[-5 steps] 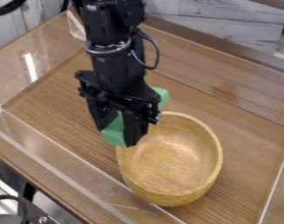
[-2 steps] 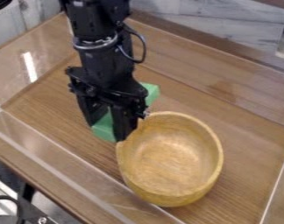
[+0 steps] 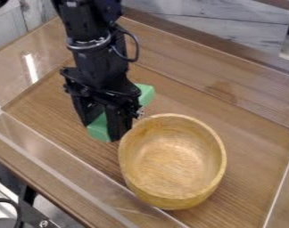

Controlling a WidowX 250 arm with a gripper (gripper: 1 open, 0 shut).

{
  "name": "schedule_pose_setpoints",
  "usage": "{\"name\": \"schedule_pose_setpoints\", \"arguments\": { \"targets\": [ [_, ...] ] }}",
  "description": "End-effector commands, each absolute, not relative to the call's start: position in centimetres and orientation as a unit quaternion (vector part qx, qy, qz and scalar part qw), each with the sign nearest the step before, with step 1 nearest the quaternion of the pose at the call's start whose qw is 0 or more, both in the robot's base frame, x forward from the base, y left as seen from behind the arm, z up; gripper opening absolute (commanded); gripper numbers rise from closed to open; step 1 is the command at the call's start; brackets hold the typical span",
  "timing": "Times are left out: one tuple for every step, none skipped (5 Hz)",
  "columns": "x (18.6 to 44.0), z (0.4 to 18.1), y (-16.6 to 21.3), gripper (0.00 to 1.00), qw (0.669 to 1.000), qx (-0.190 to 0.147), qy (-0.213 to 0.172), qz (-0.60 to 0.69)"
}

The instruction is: Remove the green block from inside the brown bowl and put it on the table

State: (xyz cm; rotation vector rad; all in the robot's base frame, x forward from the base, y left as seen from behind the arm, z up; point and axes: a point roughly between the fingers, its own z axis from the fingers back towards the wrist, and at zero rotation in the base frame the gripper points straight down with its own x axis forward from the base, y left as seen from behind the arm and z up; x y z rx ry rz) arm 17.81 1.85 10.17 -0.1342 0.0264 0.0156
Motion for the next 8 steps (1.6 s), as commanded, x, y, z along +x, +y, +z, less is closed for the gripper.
{"name": "schedule_pose_setpoints", "arguments": {
  "targets": [
    [18.1,10.4,2.5,0.00,0.998,-0.063,0.002,0.008],
    [18.0,10.1,3.0,0.00,0.998,-0.061,0.002,0.009],
    [18.1,10.2,3.2,1.00,0.998,-0.061,0.003,0.010],
    [18.2,9.7,3.3,1.00,0.998,-0.061,0.001,0.008],
    [18.2,9.6,3.5,1.00,0.998,-0.062,-0.001,0.007],
    [18.3,9.5,3.7,1.00,0.998,-0.062,-0.004,0.007],
    [18.5,9.5,3.8,1.00,0.998,-0.062,-0.006,0.007],
    [18.6,9.5,3.9,1.00,0.998,-0.062,-0.009,0.008]
  ]
}}
